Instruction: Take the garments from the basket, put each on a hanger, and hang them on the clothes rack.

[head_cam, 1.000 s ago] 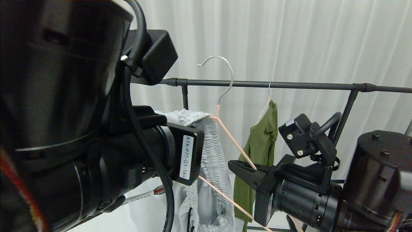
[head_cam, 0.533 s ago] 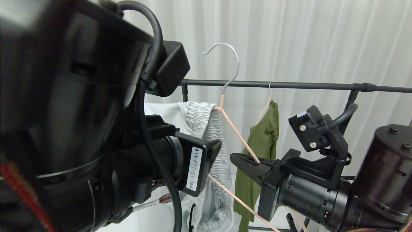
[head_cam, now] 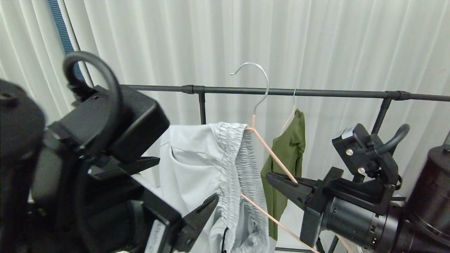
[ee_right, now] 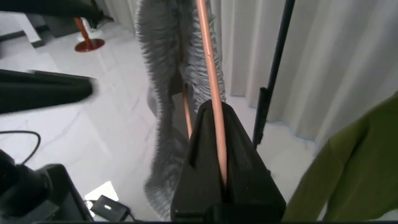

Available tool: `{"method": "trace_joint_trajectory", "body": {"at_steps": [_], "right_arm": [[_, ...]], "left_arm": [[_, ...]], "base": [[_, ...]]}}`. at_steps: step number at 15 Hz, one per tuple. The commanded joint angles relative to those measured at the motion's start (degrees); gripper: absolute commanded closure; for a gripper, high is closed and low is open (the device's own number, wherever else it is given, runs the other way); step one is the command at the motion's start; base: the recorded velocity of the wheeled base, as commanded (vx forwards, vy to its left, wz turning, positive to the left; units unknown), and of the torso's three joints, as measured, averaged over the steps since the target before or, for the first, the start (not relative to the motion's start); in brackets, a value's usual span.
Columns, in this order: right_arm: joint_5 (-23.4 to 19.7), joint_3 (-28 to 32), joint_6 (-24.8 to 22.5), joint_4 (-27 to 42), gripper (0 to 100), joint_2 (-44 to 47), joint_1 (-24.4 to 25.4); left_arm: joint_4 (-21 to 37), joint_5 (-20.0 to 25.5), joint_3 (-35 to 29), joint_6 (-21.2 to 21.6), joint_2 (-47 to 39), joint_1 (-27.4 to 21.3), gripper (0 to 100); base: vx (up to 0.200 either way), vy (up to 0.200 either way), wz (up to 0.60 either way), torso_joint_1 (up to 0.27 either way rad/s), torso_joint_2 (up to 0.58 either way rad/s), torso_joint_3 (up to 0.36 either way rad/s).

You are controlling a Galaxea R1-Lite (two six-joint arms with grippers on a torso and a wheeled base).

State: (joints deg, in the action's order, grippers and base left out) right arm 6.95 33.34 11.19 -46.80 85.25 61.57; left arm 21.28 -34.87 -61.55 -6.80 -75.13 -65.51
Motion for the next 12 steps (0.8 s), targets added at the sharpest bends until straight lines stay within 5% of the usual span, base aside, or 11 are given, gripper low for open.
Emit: {"method": "trace_joint_trajectory", "body": {"at_steps": [1,3,6,12], "right_arm": [[-2.03,-4.95,-1.08,-0.84,100,-3.42,-0.05],[-7.04,-10.67,-4.42,-1.54,100,-7.11,0.21],[-9.67,-14.18,-5.74,-1.54,100,-9.93,3.02],[-10.02,-15.59,-5.57,-3.91,100,-10.98,8.47]], "left_arm": [[-0.10,4.02,4.60,7.59,10.62,0.12,0],[-0.10,16.41,5.21,15.42,14.84,4.60,0],[-0.10,26.87,8.29,23.06,15.72,8.47,0],[-3.97,33.72,13.74,24.20,10.97,8.21,0]], "base": [[0.000,0.000,0.00,0.000,0.00,0.000],[0.000,0.000,0.00,0.000,0.00,0.000],[0.000,0.000,0.00,0.000,0.00,0.000],[0.000,0.000,0.00,0.000,0.00,0.000]]}}
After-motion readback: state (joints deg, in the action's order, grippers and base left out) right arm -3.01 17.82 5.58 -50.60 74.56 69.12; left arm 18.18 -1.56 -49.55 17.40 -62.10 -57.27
